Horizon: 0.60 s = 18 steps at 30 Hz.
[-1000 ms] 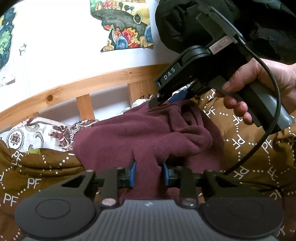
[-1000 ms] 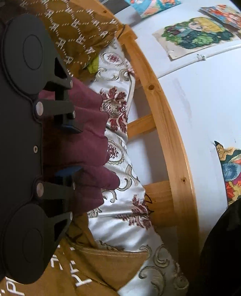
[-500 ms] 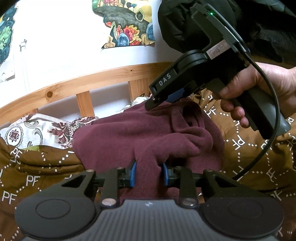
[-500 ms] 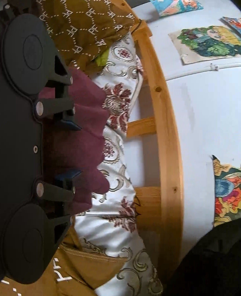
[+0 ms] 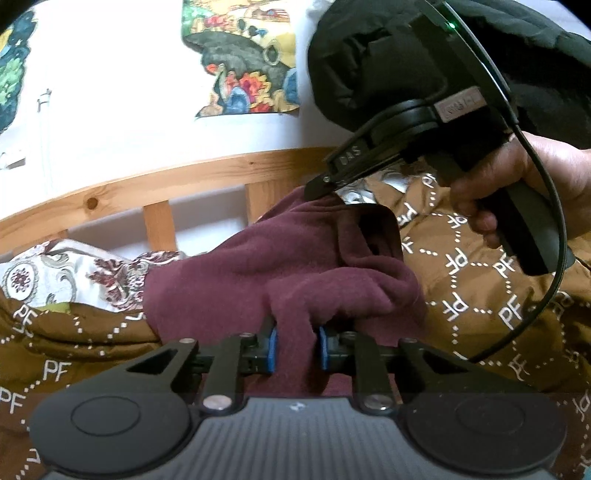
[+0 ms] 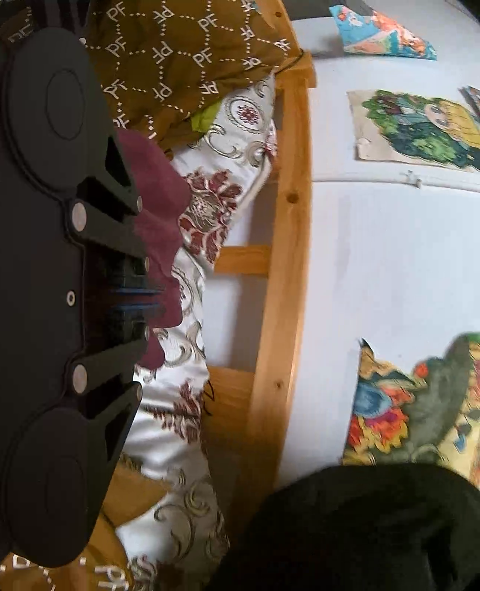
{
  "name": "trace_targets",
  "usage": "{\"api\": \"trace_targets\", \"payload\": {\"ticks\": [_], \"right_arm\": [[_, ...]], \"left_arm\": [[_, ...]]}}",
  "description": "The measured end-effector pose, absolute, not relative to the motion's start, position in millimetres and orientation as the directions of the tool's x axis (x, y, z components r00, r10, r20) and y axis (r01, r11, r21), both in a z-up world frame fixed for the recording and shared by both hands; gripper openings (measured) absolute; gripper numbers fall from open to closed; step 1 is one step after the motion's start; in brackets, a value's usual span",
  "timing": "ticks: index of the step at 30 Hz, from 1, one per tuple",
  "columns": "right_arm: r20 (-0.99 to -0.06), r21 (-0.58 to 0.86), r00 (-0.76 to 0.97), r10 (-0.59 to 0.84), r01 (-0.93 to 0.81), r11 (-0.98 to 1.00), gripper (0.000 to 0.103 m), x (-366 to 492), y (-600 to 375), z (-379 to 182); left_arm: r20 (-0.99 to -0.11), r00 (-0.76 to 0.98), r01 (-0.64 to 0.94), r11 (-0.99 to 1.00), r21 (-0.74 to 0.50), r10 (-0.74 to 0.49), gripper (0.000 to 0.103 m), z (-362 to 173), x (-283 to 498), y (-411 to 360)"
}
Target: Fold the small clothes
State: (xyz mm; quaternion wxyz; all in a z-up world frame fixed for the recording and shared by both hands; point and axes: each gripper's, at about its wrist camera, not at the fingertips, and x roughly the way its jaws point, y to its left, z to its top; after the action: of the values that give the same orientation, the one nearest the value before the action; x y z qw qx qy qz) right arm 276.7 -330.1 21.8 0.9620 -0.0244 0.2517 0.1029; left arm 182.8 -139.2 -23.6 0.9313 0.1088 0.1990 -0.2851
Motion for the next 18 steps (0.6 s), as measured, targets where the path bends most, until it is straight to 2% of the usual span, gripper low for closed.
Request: {"api": "trace_targets", "payload": {"ticks": [5,10,15,16,18], "right_arm": [[-0.513,0.034,0.847,0.141,-0.144,0.989,0.001,260.1,-365.3,11.2],[-0.537,0.051,0.838,0.095,-0.080,0.995,0.000,247.8,-392.2,-3.2],[-0.537,0.155,0.829,0.156,-0.085,0.984,0.001,239.5,-408.5,-8.9],[-0.538,0.185,0.824,0.180,-0.093,0.978,0.006,239.1,-409.1,-8.4],[-0.538,0.243,0.815,0.215,-0.094,0.965,0.027,238.8,-410.6,-7.8]], "left_arm": [[-0.445,0.749,0.601,0.786,0.144,-0.491,0.023,-35.0,173.6,-154.7],[-0.464,0.768,0.586,0.777,0.230,-0.441,0.027,-49.5,166.8,-169.8],[-0.460,0.761,0.598,0.770,0.223,-0.457,0.027,-53.8,166.9,-169.0],[-0.461,0.761,0.597,0.770,0.225,-0.456,0.027,-54.6,166.5,-169.5],[-0.462,0.765,0.594,0.769,0.236,-0.449,0.027,-55.7,165.7,-171.1]]}}
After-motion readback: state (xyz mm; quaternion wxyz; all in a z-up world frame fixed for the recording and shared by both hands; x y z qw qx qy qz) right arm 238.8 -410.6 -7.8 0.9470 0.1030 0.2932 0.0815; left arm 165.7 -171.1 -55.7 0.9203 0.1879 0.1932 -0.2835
